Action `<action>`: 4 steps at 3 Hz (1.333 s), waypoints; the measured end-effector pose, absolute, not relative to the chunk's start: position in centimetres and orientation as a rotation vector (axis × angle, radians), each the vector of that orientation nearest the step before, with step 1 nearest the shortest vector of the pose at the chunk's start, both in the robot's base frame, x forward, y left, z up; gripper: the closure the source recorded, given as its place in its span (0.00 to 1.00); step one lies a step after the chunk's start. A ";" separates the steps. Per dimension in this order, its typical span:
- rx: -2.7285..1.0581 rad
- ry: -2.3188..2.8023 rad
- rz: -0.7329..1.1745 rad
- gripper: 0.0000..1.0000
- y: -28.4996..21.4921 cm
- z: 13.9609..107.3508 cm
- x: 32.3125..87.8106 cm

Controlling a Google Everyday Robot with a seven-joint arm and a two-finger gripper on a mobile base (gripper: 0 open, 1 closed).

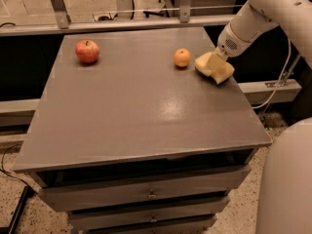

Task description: Move sponge near orange

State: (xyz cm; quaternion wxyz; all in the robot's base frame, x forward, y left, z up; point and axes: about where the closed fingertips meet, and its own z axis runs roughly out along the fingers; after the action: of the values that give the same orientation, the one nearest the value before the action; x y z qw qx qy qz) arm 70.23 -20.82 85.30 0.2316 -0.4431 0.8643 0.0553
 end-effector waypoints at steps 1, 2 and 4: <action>-1.228 2.381 0.163 0.30 -20.1 84.7 70.8; -1.248 2.384 0.164 0.07 -19.2 84.3 71.1; -1.266 2.390 0.157 0.00 -18.7 84.1 71.1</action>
Offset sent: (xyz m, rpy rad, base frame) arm 0.0111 0.0224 -0.0069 -0.0148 0.0196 0.0297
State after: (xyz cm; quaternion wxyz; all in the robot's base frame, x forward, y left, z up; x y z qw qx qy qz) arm 71.13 -18.72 84.09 0.2148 -0.4564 0.8616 0.0564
